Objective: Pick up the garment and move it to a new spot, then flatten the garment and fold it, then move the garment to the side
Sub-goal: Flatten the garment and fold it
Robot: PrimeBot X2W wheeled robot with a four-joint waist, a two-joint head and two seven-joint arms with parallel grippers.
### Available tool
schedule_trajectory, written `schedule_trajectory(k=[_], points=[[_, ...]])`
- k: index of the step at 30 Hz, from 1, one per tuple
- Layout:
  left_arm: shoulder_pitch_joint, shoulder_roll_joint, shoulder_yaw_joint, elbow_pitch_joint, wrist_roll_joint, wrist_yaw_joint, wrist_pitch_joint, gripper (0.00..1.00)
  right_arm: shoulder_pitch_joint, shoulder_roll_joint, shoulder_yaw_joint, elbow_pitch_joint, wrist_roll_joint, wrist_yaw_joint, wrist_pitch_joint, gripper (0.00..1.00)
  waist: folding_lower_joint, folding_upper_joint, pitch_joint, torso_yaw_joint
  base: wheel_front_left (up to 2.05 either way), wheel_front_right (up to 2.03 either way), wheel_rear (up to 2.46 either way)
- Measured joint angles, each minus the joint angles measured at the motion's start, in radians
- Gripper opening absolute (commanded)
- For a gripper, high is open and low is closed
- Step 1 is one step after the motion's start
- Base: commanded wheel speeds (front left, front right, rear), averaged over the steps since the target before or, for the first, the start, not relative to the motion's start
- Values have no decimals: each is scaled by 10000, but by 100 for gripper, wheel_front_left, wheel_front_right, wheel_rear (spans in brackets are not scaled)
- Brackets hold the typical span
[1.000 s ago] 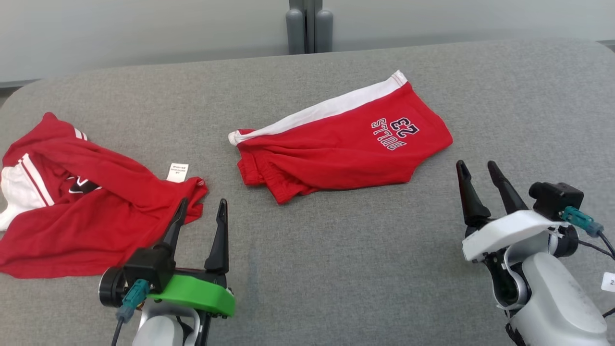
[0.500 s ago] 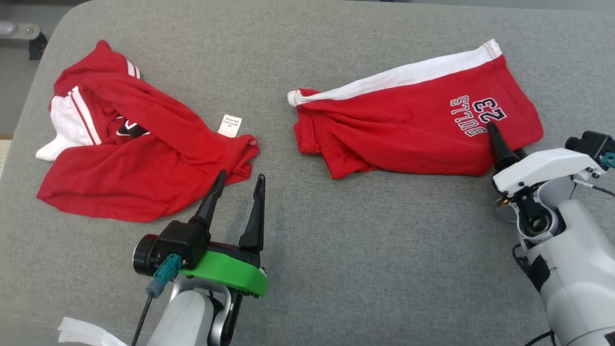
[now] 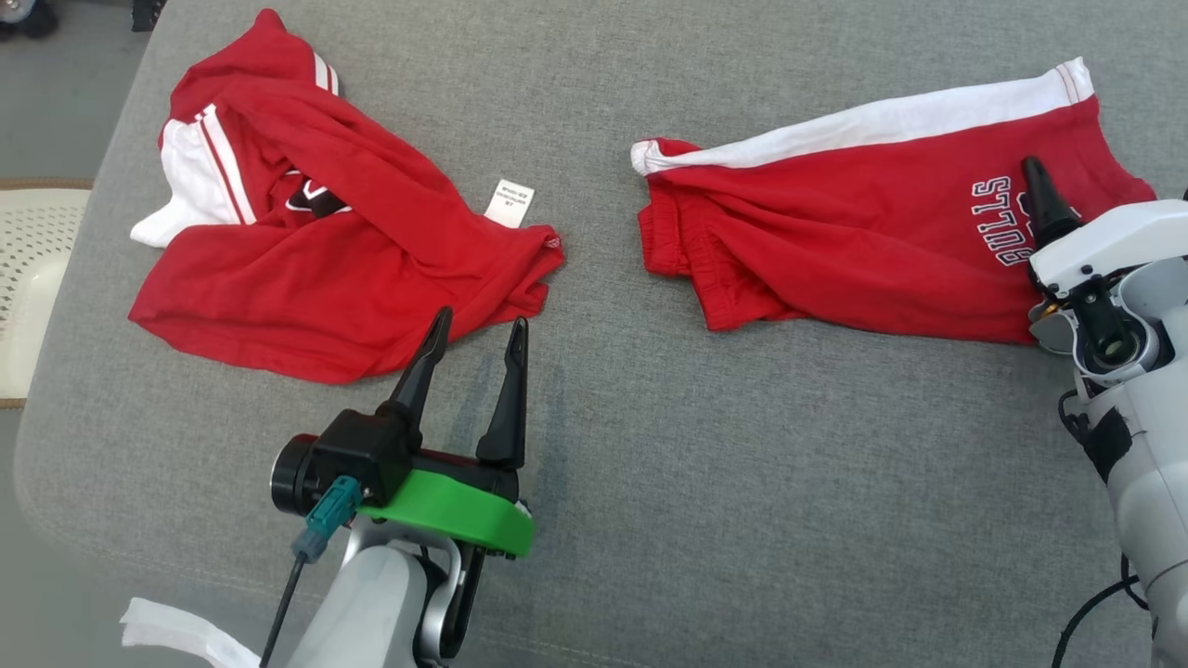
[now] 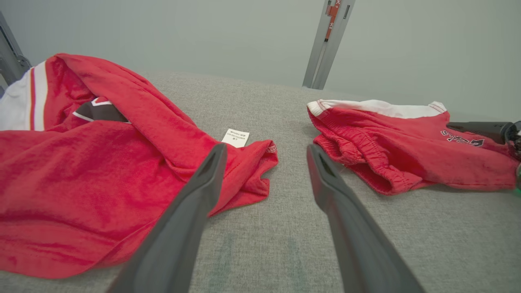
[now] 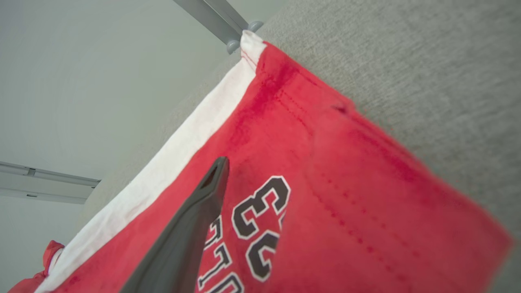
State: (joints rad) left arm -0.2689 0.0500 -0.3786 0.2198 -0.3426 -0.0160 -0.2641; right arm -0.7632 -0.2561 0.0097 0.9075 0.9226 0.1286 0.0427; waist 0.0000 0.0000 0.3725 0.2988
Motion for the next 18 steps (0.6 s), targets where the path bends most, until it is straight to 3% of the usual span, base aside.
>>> schedule_trajectory(k=[3, 4, 5, 12, 18], points=[[-2, 0, -69, -31, -29, 33, 0, 100, -182, -105, 52, 163, -17, 0, 21, 100, 0, 0, 83, 117, 0, 0, 0], [-2, 0, -94, -35, -63, 63, 0, 100, -231, -140, 73, 190, -17, 0, 36, 43, 0, 0, 107, 149, 0, 0, 0], [-2, 0, -100, -36, -71, 69, 0, 100, -259, -169, 113, 196, -19, 0, 38, 0, 0, 0, 126, 168, 0, 0, 0], [-25, 0, -92, 10, -71, 84, 0, 100, -398, -217, 454, 217, -109, 19, -169, 0, 0, 0, 128, 147, 0, 0, 0], [-42, -2, 27, 104, -50, 63, 0, 100, -205, -107, 606, 167, -12, 33, -984, 0, 0, 0, -44, -79, 0, 0, 0]])
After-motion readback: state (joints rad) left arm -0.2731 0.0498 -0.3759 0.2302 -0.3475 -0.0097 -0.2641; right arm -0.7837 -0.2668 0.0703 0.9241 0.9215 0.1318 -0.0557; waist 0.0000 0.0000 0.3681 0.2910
